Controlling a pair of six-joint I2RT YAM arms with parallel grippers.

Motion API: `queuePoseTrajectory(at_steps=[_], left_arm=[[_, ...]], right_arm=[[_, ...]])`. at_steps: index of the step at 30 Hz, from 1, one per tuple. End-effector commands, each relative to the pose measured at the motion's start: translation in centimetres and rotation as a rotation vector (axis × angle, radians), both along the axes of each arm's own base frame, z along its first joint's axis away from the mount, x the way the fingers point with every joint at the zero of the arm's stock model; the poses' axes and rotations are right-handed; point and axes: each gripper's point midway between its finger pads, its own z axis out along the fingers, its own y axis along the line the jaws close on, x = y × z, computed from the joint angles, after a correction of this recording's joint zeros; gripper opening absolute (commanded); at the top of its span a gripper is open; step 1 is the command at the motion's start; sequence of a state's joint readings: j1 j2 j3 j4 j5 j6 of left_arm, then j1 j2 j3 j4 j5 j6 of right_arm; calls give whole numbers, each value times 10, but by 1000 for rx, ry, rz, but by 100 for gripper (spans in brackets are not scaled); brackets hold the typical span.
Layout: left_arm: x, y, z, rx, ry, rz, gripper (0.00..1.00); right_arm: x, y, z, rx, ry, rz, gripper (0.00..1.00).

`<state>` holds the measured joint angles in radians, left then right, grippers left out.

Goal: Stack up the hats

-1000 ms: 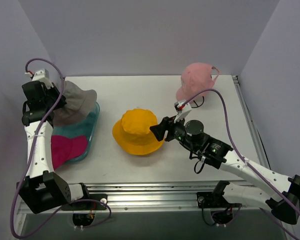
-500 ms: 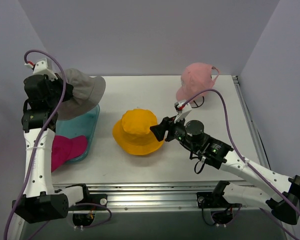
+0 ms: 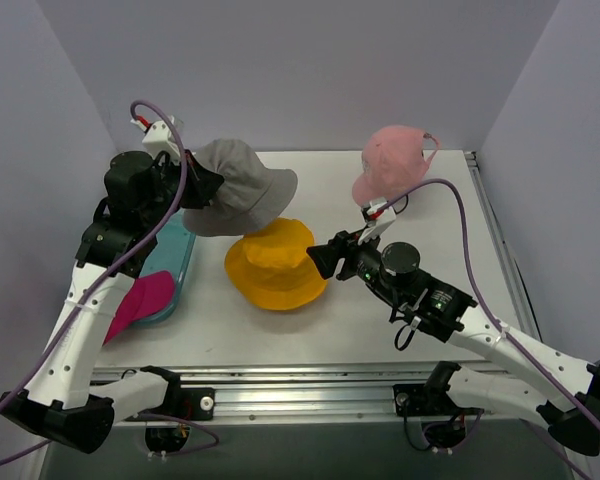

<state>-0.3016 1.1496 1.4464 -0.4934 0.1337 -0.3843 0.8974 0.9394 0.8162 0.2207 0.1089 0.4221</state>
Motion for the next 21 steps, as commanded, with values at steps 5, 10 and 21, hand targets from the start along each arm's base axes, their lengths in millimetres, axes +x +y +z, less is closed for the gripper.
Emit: queuePoseTrajectory(at_steps=[5, 10, 21], left_arm=[[-24, -27, 12, 56, -53, -99, 2], [-39, -38, -1, 46, -39, -162, 2], [-57, -67, -26, 67, 9, -279, 2]], right_arm=[[3, -5, 13, 32, -38, -31, 53], [3, -6, 14, 35, -41, -33, 53], [3, -12, 18, 48, -48, -61, 53]])
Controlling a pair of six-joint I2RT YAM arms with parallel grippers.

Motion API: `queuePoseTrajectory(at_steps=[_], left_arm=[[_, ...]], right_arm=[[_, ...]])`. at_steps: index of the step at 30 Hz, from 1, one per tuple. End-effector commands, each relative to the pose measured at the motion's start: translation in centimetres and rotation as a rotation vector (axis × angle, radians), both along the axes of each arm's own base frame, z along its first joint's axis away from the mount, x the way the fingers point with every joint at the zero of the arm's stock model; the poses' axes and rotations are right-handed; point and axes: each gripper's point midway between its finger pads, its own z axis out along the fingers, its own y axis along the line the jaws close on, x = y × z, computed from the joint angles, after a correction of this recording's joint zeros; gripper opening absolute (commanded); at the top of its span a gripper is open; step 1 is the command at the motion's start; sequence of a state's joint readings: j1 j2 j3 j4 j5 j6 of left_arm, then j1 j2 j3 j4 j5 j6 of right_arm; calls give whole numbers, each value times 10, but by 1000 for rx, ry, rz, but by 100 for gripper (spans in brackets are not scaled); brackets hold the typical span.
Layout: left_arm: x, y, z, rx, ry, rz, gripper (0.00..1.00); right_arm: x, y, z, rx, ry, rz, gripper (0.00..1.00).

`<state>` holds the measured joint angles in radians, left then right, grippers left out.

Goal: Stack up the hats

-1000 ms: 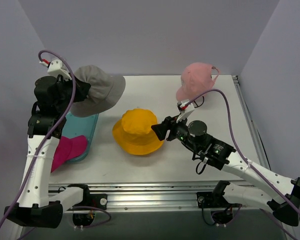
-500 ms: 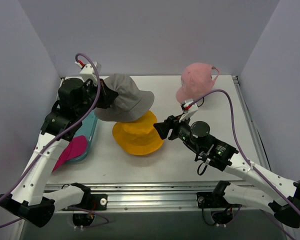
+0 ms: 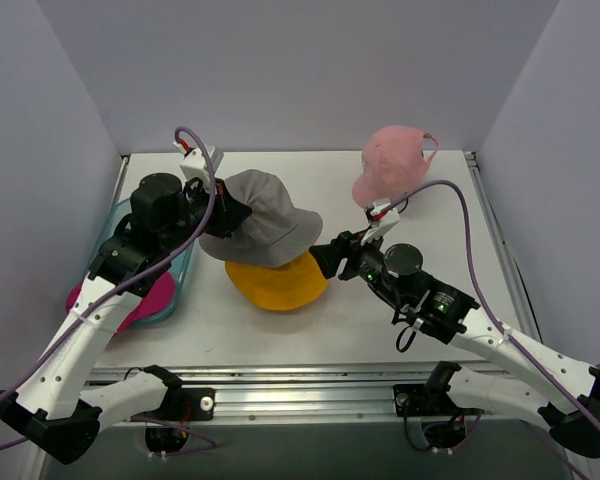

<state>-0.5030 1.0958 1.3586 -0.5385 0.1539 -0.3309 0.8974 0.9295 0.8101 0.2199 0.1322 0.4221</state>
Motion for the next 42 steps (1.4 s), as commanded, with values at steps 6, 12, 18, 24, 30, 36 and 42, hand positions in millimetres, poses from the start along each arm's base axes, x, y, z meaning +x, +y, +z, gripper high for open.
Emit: queuePoseTrajectory(at_steps=[6, 12, 18, 24, 30, 36, 42], left_arm=[[-13, -24, -10, 52, -20, -65, 2], [-21, -34, -23, 72, 4, -102, 4], [-21, -32, -44, 108, 26, -85, 8], [-31, -41, -46, 90, 34, -154, 26], [-33, -43, -15, 26, -9, -154, 53], [-23, -32, 10, -13, -26, -52, 67], [2, -10, 12, -62, 21, 123, 74]], right_arm=[[-1, -13, 23, 62, -54, -46, 53], [-1, -14, 24, 62, -52, -52, 53], [1, -17, 23, 59, -51, -67, 53], [4, -17, 20, 65, -31, -89, 53], [11, -15, 21, 87, 11, -127, 53], [24, -16, 32, 164, 77, -188, 50], [40, -35, 12, 284, 155, -224, 46]])
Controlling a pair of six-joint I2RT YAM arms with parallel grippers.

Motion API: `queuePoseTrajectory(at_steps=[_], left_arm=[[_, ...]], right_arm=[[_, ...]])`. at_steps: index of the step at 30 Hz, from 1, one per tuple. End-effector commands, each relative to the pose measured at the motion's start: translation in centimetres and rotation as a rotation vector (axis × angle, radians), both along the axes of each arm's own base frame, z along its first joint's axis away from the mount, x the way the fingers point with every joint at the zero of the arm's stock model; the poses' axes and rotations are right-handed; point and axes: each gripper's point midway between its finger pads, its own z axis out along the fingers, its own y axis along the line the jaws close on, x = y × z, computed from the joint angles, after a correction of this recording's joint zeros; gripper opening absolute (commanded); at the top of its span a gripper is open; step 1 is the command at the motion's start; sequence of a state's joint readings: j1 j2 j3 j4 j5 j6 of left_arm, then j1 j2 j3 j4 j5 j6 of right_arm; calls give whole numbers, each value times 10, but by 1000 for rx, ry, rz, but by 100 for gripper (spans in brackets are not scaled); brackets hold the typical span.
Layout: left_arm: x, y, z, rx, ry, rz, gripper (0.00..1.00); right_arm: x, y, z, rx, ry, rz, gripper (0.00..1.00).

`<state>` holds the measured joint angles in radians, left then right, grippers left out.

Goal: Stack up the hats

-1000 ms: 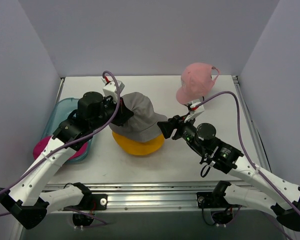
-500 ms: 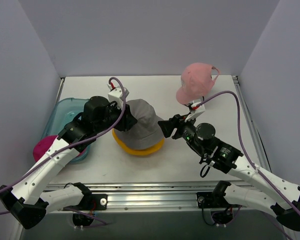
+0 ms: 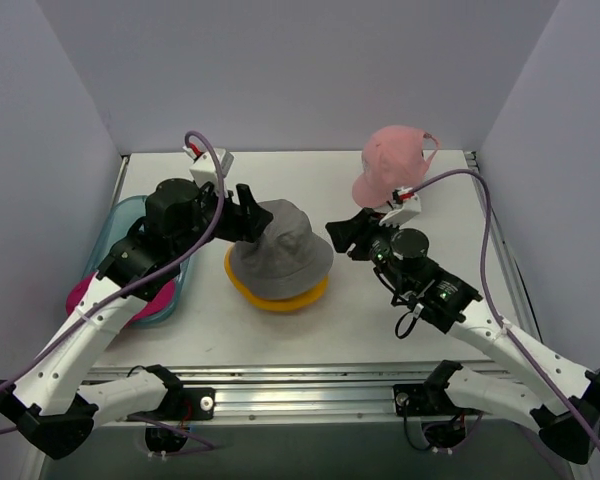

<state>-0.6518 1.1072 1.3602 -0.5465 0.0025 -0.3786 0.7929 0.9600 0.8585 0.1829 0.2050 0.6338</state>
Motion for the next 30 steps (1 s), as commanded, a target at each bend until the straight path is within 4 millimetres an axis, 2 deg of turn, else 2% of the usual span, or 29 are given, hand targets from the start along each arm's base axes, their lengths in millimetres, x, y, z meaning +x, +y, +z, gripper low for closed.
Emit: queuePoseTrajectory(at_steps=[1, 2, 3, 4, 5, 7, 8, 10, 11, 13, 18, 24, 30], left_arm=[[18, 15, 16, -78, 9, 115, 74], [18, 12, 12, -85, 24, 92, 74], [20, 9, 14, -98, 18, 68, 74], [19, 5, 12, -101, 19, 46, 74], [19, 2, 11, -102, 18, 29, 74], [19, -5, 2, -96, 36, -6, 74], [20, -7, -1, -93, 45, -11, 74], [23, -13, -11, -85, 61, -32, 74], [25, -16, -12, -89, 55, -37, 74], [25, -22, -19, -92, 64, -63, 74], [31, -29, -18, -104, 44, -82, 74], [29, -47, -22, -114, 51, -129, 74], [30, -51, -25, -113, 54, -126, 74]], right_arm=[[16, -22, -3, 150, 32, -59, 45], [15, -20, -4, 182, 32, -21, 45], [15, -23, -23, 193, 71, -22, 44], [19, -28, -28, 203, 75, -34, 44], [16, -22, -28, 221, 71, 1, 44], [15, -19, -45, 219, 101, 12, 44], [15, -18, -45, 231, 93, 16, 44], [15, -18, -58, 238, 115, 13, 45], [16, -16, -57, 253, 102, 19, 45], [16, -15, -65, 259, 116, 20, 45], [23, -13, -80, 265, 149, -6, 47], [23, -10, -89, 308, 170, -6, 48], [23, -12, -94, 331, 190, -26, 49]])
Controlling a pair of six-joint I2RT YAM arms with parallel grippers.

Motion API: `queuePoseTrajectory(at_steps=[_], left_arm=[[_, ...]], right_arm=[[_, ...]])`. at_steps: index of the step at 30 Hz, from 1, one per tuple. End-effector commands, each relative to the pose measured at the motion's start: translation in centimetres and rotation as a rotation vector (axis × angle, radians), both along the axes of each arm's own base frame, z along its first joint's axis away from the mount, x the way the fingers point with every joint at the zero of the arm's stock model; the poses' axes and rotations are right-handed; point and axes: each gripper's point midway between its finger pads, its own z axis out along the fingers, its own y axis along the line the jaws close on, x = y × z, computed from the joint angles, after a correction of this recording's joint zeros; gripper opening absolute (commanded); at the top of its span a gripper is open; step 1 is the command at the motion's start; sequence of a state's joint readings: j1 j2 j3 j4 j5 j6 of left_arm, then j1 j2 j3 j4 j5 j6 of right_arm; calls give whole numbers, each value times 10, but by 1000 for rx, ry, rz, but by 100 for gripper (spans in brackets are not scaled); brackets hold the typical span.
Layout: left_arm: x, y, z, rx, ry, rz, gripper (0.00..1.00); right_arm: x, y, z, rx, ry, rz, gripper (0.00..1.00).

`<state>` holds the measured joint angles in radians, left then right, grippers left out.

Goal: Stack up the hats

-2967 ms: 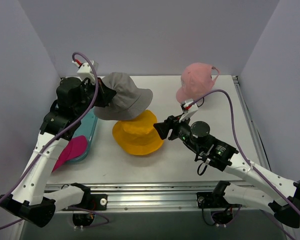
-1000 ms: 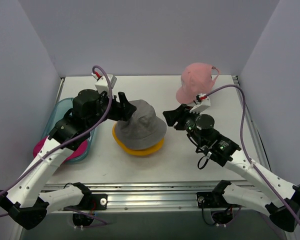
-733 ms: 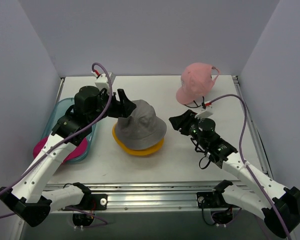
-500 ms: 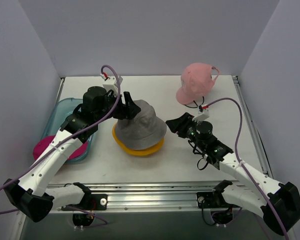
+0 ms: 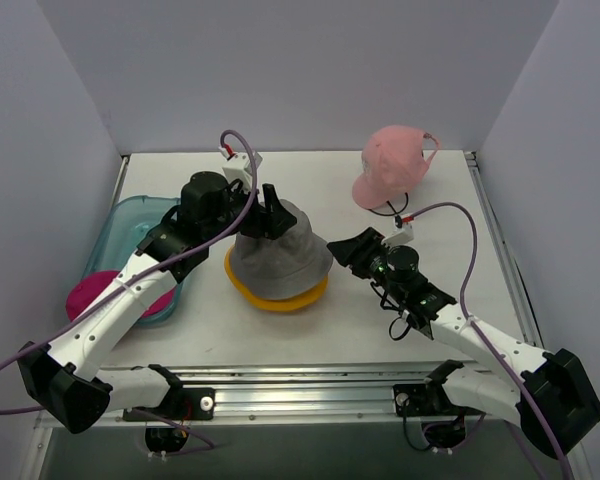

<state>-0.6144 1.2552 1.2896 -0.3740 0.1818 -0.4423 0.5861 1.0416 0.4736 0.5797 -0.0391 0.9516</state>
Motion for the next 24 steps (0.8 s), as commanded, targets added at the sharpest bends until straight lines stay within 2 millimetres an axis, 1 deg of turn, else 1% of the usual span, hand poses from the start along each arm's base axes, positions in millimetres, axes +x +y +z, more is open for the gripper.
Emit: queuePoseTrajectory(at_steps=[1, 5, 6, 11, 14, 17, 24], left_arm=[[3, -7, 17, -53, -53, -9, 74], [1, -9, 10, -54, -51, -11, 74], [1, -9, 4, -48, -44, -11, 74], [3, -8, -6, -35, -25, 2, 74], [1, -10, -3, -39, -23, -8, 74], [-2, -11, -4, -42, -26, -10, 74], [-3, -10, -13, -37, -18, -5, 74]], right_arm=[[4, 2, 18, 69, -44, -18, 49], [4, -2, 18, 82, -37, -41, 49], [4, -2, 17, 85, -34, -43, 49], [6, 3, 14, 104, -28, -36, 49], [7, 6, 12, 117, -23, -27, 49], [6, 10, 14, 130, -29, -23, 49], [5, 16, 10, 146, -23, -17, 49]])
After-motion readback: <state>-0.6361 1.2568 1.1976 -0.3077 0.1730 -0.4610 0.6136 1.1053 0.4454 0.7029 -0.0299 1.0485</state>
